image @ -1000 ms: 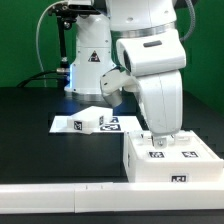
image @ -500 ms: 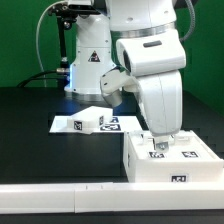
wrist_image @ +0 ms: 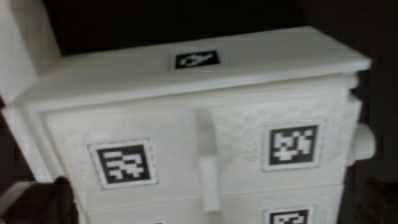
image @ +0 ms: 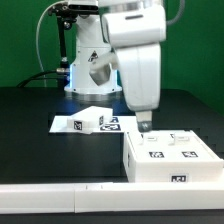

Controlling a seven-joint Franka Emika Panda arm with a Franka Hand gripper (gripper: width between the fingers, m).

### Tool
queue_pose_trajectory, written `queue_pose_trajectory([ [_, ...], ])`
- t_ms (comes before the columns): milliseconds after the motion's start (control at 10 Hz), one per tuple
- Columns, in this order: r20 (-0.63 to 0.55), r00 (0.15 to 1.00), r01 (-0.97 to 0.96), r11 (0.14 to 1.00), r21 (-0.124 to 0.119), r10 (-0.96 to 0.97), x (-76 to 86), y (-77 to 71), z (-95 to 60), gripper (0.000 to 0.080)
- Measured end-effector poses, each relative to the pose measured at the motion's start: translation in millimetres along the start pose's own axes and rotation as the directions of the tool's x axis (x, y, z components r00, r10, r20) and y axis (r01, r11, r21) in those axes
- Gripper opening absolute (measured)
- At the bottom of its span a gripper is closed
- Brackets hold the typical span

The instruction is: Assemble cabinet

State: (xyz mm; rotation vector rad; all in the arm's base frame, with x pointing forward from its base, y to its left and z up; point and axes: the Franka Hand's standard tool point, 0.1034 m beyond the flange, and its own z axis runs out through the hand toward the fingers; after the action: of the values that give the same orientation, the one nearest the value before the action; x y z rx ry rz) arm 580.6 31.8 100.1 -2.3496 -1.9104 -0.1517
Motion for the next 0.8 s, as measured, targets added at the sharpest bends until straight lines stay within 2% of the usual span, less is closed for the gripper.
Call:
queue_pose_trajectory([
  [200,0.015,0.993,-0.120,0.992,-0.048,0.121,-9.1,-23.7,-17.5,0.0795],
  [300,0.013,0.984,-0.177,0.983,-0.056,0.178,-9.8,-35.0,-18.5,0.0795],
  [400,-0.003,0.979,-0.202,0.979,-0.037,0.202,-13.9,-37.0,-11.4,0.0795],
  [700,-0.011,0.914,-0.405,0.914,-0.032,0.405,-13.3,-37.3,-10.1,0.0795],
  [800,-0.027,0.879,-0.477,0.878,-0.043,0.476,-12.5,-36.9,-10.2,0.0795],
])
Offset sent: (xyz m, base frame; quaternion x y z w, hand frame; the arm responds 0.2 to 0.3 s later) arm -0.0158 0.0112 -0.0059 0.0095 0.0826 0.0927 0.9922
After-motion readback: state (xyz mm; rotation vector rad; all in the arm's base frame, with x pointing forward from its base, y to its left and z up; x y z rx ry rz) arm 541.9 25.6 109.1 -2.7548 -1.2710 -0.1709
